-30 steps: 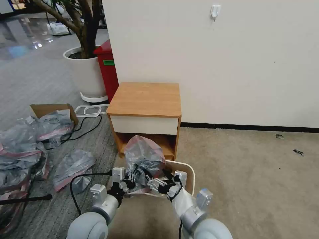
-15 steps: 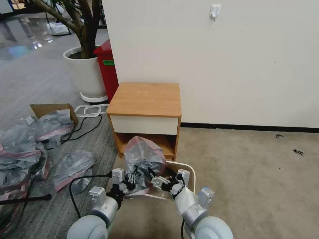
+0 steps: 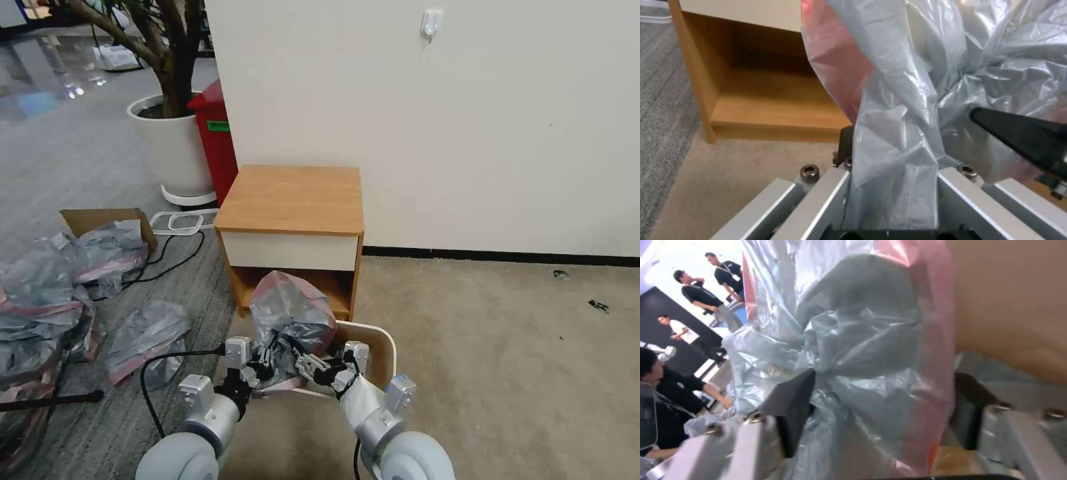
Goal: Pick up the garbage bag from the table and place it over the trash can.
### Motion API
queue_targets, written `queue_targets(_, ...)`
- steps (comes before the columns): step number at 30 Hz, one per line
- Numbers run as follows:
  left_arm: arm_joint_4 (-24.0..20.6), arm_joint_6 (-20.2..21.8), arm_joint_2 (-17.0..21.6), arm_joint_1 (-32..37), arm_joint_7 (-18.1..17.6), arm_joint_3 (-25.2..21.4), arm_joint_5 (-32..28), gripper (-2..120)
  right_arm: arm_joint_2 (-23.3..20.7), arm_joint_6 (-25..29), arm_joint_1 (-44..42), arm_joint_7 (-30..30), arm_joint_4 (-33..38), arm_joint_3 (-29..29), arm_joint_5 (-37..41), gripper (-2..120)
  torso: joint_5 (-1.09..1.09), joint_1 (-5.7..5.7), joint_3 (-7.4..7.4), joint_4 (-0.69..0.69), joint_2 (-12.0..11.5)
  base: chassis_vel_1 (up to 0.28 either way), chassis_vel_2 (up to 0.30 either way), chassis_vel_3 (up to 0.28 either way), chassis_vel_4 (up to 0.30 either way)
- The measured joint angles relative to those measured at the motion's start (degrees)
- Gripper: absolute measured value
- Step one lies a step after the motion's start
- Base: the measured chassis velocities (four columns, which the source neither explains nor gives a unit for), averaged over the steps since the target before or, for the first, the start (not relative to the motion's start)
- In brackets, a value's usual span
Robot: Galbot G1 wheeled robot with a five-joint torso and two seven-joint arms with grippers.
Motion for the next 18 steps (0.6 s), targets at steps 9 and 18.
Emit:
queue_targets(9, 0.0, 0.0, 0.0, 0.1, -0.2, -0.6, -0.1, 4, 0.2, 0.6, -0.2, -0.5, -0.2, -0.2, -1.4, 28, 0.00, 0.00, 0.00, 0.00, 0.0, 0.000, 0.000, 0.000, 0.000)
queue_targets(18, 0.7, -0.1, -0.2, -0.2, -0.6, -0.5, -0.4, 4, 0.6, 0.8, -0.5, -0.6, -0.3, -0.2, -1.6, 0, 0.00, 0.00, 0.00, 0.00, 0.0, 0.000, 0.000, 0.000, 0.000)
